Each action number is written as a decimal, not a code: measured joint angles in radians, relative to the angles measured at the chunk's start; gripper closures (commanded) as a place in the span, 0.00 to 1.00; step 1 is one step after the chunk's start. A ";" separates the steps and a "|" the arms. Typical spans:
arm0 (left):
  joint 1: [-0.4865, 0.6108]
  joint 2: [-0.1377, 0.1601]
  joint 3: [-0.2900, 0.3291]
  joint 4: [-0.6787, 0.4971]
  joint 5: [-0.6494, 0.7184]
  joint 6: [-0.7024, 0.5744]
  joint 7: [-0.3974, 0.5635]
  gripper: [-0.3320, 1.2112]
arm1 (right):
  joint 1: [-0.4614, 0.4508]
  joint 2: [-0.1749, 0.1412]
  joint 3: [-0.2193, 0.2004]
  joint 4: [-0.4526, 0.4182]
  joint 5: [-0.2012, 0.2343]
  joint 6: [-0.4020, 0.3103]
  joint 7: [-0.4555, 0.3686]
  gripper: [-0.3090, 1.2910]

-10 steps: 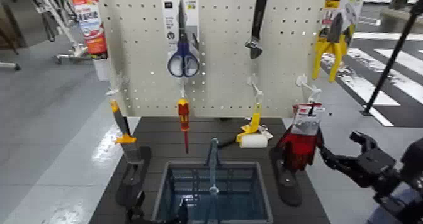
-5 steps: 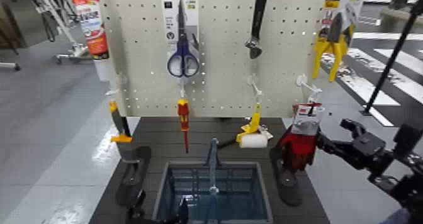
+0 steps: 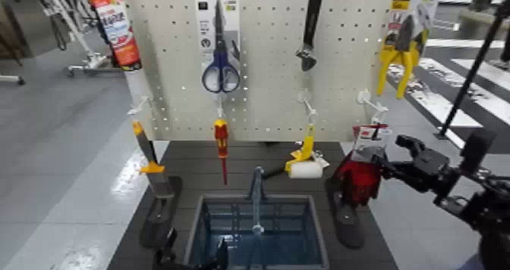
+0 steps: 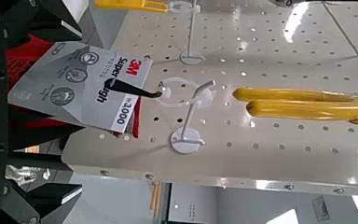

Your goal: Put the red colored gloves into the crate.

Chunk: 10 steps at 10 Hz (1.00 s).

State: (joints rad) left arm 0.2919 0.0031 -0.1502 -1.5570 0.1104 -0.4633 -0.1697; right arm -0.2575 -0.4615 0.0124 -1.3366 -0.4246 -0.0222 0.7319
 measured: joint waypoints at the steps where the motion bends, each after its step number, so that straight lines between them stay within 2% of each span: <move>1: -0.001 0.000 -0.001 0.001 0.000 0.000 -0.001 0.29 | -0.021 -0.003 0.016 0.024 -0.002 0.000 0.017 0.28; 6: -0.007 0.000 -0.005 0.008 0.001 0.000 -0.012 0.29 | -0.093 -0.004 0.077 0.110 -0.015 -0.017 0.051 0.28; 10: -0.010 0.000 -0.008 0.012 0.004 0.000 -0.016 0.29 | -0.126 -0.007 0.117 0.138 -0.022 -0.022 0.059 0.28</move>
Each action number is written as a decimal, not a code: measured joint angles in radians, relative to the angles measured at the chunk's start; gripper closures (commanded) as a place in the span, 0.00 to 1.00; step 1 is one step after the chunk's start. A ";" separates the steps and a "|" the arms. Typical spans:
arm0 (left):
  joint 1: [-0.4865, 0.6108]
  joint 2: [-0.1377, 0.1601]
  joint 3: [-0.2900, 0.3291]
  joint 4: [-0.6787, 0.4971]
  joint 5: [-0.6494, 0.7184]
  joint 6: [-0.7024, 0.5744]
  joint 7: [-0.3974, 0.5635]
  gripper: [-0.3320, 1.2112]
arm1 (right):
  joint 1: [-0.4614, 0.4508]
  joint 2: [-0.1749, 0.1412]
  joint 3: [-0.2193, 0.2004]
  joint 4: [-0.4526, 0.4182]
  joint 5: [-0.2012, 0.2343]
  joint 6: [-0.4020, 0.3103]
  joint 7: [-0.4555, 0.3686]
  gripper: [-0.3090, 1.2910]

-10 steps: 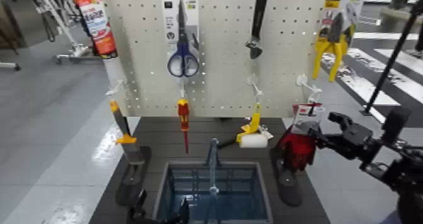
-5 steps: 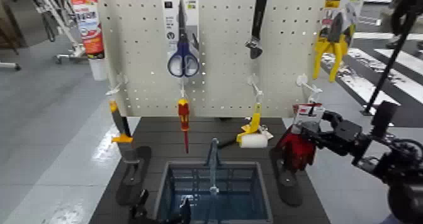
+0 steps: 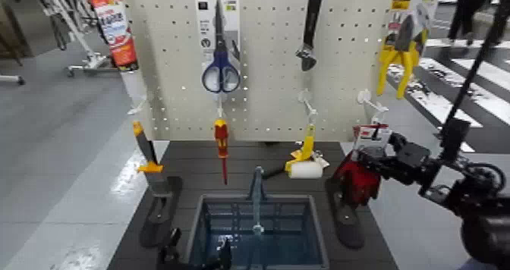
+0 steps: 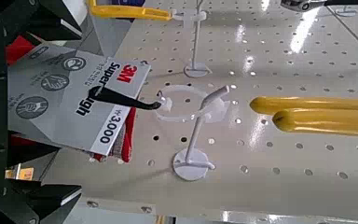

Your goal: Put the red colored gloves into the crate.

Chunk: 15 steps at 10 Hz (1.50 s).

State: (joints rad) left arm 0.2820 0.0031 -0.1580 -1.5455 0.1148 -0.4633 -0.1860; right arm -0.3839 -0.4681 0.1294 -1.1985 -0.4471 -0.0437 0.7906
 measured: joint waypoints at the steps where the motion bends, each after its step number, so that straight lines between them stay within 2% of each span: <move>1: -0.001 0.000 0.000 0.001 0.000 0.000 -0.001 0.29 | -0.008 0.000 0.014 0.008 -0.003 -0.001 0.003 0.28; 5: -0.003 0.000 0.002 0.001 0.002 0.000 -0.004 0.29 | -0.026 0.005 0.051 0.030 -0.017 -0.006 0.009 0.30; 7: -0.003 0.000 0.002 0.001 0.005 0.000 -0.006 0.29 | -0.032 0.006 0.058 0.035 -0.019 -0.004 0.010 0.90; 15: -0.003 0.000 0.001 0.001 0.006 0.003 -0.008 0.29 | -0.036 -0.001 0.053 0.022 -0.010 0.023 0.012 0.89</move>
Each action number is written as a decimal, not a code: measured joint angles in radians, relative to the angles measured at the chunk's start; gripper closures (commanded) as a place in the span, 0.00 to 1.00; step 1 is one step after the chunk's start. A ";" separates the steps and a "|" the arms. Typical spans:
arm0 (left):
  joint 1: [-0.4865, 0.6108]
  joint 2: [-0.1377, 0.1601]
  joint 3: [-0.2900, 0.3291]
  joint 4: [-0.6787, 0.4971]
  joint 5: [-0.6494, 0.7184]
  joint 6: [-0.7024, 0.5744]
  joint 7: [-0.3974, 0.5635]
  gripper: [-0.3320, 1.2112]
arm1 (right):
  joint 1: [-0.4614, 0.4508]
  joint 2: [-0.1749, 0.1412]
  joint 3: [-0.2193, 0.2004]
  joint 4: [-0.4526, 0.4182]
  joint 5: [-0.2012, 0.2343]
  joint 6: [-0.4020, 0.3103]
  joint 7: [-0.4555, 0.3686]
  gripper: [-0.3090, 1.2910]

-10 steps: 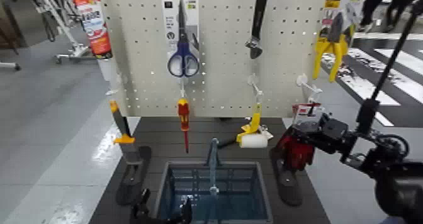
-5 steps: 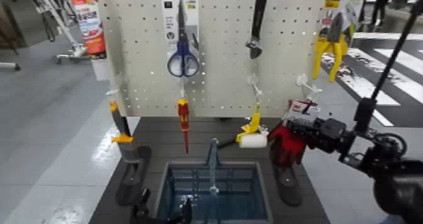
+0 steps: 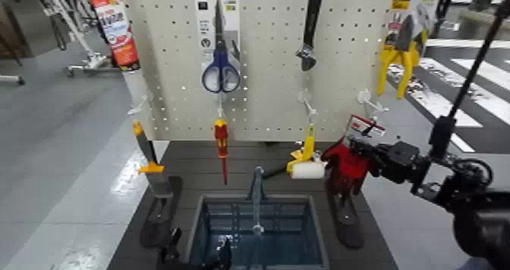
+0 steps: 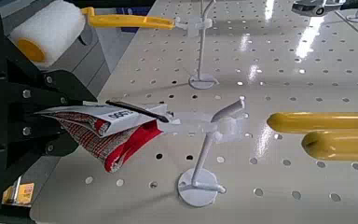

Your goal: Put the red colored gloves into the crate.

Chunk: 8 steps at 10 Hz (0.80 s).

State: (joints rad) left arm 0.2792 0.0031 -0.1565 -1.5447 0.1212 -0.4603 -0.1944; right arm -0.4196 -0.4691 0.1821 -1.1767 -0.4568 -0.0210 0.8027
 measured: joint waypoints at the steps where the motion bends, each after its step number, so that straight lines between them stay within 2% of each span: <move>1: 0.000 0.000 0.000 0.000 0.000 0.000 0.000 0.29 | 0.000 -0.002 -0.001 -0.004 0.001 0.003 0.004 0.89; 3: 0.000 0.000 -0.001 0.000 0.000 0.001 -0.002 0.29 | 0.001 -0.007 -0.004 -0.019 0.001 0.010 0.011 0.89; 5: 0.001 0.000 -0.001 0.000 0.001 0.002 -0.003 0.29 | 0.018 -0.013 -0.028 -0.069 0.008 0.029 0.016 0.89; 8: 0.002 0.000 -0.002 0.000 0.005 0.003 -0.003 0.29 | 0.075 -0.013 -0.087 -0.239 0.025 0.104 0.013 0.89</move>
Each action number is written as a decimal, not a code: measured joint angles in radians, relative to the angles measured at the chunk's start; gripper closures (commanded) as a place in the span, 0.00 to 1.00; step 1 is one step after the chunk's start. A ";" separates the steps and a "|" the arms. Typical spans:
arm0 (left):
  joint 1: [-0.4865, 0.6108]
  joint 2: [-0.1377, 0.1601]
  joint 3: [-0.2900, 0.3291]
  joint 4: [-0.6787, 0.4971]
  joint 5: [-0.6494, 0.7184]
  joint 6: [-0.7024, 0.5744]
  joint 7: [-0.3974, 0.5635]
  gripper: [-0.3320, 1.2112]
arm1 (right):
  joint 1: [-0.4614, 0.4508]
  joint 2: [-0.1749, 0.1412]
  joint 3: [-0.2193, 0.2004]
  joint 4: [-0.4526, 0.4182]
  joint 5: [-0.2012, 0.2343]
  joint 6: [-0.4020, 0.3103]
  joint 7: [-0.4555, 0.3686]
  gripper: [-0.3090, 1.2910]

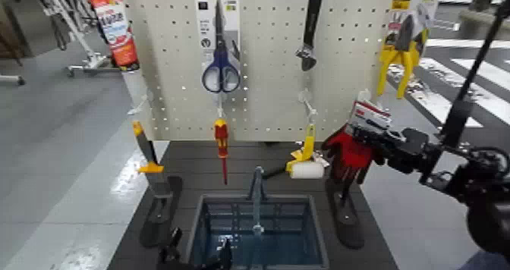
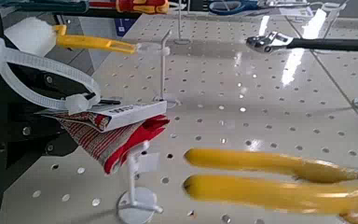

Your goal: Put the red colored gloves into the crate.

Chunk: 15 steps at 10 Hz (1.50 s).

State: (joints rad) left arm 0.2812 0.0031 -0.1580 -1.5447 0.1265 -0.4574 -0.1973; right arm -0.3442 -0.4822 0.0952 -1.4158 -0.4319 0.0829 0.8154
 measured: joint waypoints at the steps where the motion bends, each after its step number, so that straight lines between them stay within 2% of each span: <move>1: 0.001 0.000 0.000 0.000 0.002 0.000 0.000 0.29 | 0.027 0.002 -0.015 -0.068 0.000 0.032 -0.003 0.89; 5: 0.001 0.000 -0.002 -0.002 0.004 0.000 0.001 0.29 | 0.140 0.013 -0.035 -0.287 -0.054 0.140 -0.044 0.89; 8: 0.001 0.000 -0.003 -0.001 0.004 0.000 0.001 0.29 | 0.220 0.034 -0.029 -0.373 -0.091 0.195 -0.072 0.89; 12: 0.000 0.000 -0.007 -0.001 0.005 0.002 0.001 0.29 | 0.300 0.067 0.025 -0.395 -0.156 0.221 -0.093 0.89; 15: -0.001 0.000 -0.009 0.000 0.007 0.005 0.001 0.29 | 0.313 0.083 0.068 -0.366 -0.178 0.216 -0.087 0.89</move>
State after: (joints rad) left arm 0.2807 0.0031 -0.1667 -1.5451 0.1333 -0.4526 -0.1964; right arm -0.0310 -0.3991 0.1635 -1.7819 -0.6099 0.2986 0.7284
